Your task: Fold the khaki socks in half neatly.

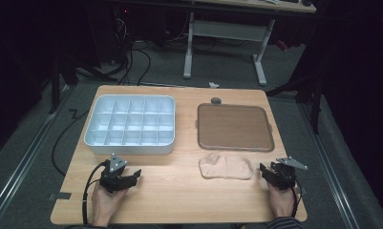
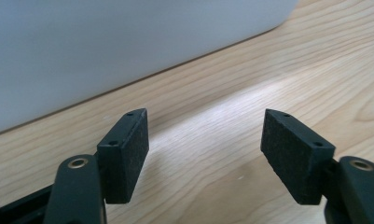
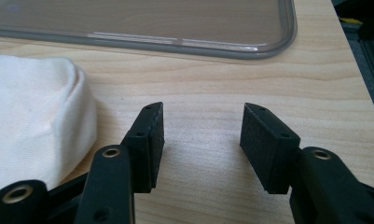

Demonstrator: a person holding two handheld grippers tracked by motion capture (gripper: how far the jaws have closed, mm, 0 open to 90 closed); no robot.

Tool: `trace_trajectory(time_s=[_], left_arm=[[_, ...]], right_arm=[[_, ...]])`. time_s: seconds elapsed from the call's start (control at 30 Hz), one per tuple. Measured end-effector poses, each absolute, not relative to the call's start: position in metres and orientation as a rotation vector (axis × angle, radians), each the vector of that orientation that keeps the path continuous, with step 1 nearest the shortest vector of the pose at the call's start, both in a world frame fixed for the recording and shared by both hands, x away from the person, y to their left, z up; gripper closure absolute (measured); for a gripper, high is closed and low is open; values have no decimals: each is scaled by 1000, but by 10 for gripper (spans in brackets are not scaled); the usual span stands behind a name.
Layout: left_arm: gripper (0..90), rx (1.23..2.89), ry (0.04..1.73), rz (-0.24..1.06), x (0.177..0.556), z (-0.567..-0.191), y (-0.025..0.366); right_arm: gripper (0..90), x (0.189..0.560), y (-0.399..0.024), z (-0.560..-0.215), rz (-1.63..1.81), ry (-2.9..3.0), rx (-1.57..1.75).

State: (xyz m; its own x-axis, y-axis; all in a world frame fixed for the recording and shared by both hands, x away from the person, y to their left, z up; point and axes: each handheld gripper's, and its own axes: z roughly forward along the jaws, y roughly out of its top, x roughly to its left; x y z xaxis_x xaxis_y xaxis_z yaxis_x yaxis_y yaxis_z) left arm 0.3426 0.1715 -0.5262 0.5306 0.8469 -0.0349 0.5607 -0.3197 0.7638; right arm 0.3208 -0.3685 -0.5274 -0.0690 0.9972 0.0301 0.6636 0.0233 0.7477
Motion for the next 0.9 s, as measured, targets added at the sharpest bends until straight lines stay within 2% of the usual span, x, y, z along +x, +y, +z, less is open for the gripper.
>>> trace_trajectory(time_s=[0.13,0.2,0.5,0.9], left_arm=[[341,1998,1127,445,342,-522,167],[349,1987,1136,375,344,-521,165],[349,2014,1100,347,344,-520,145],[358,2025,1037,304,345,-516,120]], right_arm=[[504,317,-367,-524,883,1786,1655],[510,315,-366,-523,897,1789,1651],[556,300,-365,-519,958,1791,1663],[572,286,-355,-515,997,1833,1613]])
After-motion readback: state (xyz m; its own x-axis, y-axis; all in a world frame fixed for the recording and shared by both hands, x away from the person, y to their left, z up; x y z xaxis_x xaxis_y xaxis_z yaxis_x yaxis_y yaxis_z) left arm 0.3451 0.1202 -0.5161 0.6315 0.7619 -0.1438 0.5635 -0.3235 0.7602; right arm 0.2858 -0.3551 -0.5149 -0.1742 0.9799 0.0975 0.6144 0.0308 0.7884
